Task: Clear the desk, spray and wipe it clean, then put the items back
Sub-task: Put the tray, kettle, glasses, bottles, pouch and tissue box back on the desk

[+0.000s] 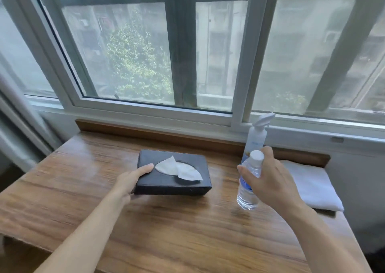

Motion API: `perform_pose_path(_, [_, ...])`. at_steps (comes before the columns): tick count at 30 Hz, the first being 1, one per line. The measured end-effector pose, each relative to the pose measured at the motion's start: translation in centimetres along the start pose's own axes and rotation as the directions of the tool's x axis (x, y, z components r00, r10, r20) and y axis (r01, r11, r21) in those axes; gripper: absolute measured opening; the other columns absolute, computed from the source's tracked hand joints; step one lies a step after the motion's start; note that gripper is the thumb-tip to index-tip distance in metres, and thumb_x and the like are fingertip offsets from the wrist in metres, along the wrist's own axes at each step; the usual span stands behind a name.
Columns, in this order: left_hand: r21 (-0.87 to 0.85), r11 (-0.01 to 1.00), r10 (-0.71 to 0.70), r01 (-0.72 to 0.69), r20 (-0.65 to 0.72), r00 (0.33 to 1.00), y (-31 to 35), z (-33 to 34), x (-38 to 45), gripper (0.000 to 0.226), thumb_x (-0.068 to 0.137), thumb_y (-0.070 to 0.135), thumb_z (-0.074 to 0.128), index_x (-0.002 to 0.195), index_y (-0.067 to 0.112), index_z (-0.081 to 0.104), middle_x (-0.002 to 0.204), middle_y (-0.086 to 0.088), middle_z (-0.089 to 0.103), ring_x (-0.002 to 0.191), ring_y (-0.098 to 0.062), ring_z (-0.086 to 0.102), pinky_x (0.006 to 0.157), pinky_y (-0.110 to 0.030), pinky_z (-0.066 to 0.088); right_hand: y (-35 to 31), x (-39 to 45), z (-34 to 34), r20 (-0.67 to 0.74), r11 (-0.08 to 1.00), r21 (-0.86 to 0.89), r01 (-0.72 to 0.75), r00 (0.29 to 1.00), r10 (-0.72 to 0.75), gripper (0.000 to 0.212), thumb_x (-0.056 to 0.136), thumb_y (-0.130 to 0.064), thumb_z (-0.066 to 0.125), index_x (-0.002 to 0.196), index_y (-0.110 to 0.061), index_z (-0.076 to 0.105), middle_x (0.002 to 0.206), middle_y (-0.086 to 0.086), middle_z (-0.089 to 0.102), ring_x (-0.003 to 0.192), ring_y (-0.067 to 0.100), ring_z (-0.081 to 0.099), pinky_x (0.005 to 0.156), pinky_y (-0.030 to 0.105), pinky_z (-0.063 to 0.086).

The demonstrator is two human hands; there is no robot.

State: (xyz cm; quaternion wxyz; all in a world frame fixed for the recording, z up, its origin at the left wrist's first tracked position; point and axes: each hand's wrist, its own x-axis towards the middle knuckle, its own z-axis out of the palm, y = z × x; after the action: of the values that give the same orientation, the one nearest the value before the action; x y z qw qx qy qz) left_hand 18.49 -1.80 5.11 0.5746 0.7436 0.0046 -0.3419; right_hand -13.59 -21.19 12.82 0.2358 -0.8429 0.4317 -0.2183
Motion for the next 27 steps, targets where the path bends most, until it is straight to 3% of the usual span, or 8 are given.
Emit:
perform_pose_path(4, [0.012,0.999,-0.04,0.039,0.04,0.998,2.5,2.3,5.1,0.06,0.071,0.037,0.095,0.116,0.007,0.069,0.106,-0.016,0.076,0.095,-0.029,0.073,0.07,-0.037,0.061,-1.3,1.4,2.1,0.038,0.999,0.01,0.048,0.998,-0.048,0.046,0.089,-0.058,0.064,0.092,-0.033,0.026,0.082,-0.007,0.058,0.075,0.013,0.057,0.06,0.035,0.045])
perform_pose_path(8, [0.048,0.996,-0.083,0.078,0.124,0.989,3.5,4.7,8.9,0.061,0.073,0.04,0.094,0.118,0.009,0.067,0.109,-0.015,0.074,0.096,-0.028,0.072,0.077,-0.04,0.064,-3.3,1.8,4.1,0.086,0.994,0.029,0.101,0.991,-0.103,0.043,0.088,-0.058,0.066,0.094,-0.032,0.032,0.079,-0.01,0.057,0.075,0.006,0.056,0.058,0.024,0.04])
perform_pose_path(12, [0.176,0.983,-0.086,0.053,0.184,0.979,4.1,6.5,12.5,0.076,0.067,0.054,0.093,0.12,0.009,0.063,0.11,-0.014,0.072,0.099,-0.031,0.071,0.078,-0.043,0.065,-5.6,2.4,6.8,0.129,0.993,0.071,0.095,0.986,-0.104,0.044,0.087,-0.06,0.065,0.094,-0.032,0.032,0.08,-0.009,0.059,0.076,0.008,0.057,0.065,0.027,0.048])
perform_pose_path(16, [0.385,0.921,-0.025,-0.066,0.228,0.973,5.3,6.9,15.4,0.086,0.061,0.073,0.085,0.114,0.009,0.063,0.104,-0.011,0.073,0.094,-0.031,0.071,0.078,-0.046,0.065,-8.4,3.3,9.4,0.136,0.992,0.1,0.082,0.986,-0.095,0.042,0.088,-0.06,0.065,0.092,-0.037,0.031,0.079,-0.005,0.06,0.077,0.01,0.058,0.068,0.032,0.05])
perform_pose_path(21, [0.507,0.826,0.04,-0.247,0.383,0.923,5.8,7.0,16.9,0.072,0.081,0.072,0.072,0.112,0.008,0.068,0.104,-0.012,0.073,0.092,-0.032,0.073,0.067,-0.043,0.066,-12.0,4.3,12.9,0.127,0.988,0.126,0.084,0.987,-0.1,0.041,0.087,-0.058,0.068,0.092,-0.038,0.033,0.082,-0.009,0.059,0.081,0.009,0.057,0.066,0.029,0.046])
perform_pose_path(23, [0.575,0.716,0.161,-0.394,0.413,0.896,6.3,6.6,17.4,0.058,0.089,0.064,0.067,0.101,0.008,0.073,0.098,-0.012,0.075,0.09,-0.032,0.073,0.064,-0.038,0.063,-13.6,4.7,13.9,0.134,0.987,0.129,0.095,0.985,-0.113,0.04,0.088,-0.057,0.069,0.094,-0.038,0.033,0.083,-0.009,0.059,0.081,0.009,0.056,0.067,0.029,0.046])
perform_pose_path(25, [0.623,0.574,0.293,-0.531,0.449,0.844,6.6,6.1,17.6,0.048,0.097,0.053,0.06,0.093,0.007,0.073,0.092,-0.013,0.076,0.089,-0.033,0.073,0.074,-0.041,0.063,-14.9,5.0,14.8,0.144,0.987,0.125,0.097,0.983,-0.115,0.041,0.089,-0.055,0.069,0.099,-0.034,0.035,0.085,-0.009,0.058,0.083,0.01,0.055,0.071,0.03,0.048])
perform_pose_path(27, [0.583,0.573,0.333,-0.576,0.477,0.814,7.1,4.9,17.2,0.033,0.099,0.041,0.055,0.097,0.013,0.073,0.092,-0.01,0.076,0.088,-0.033,0.074,0.076,-0.045,0.065,-15.9,5.3,15.9,0.142,0.986,0.138,0.094,0.983,-0.114,0.043,0.089,-0.055,0.069,0.101,-0.029,0.037,0.086,-0.007,0.059,0.082,0.011,0.056,0.074,0.034,0.05])
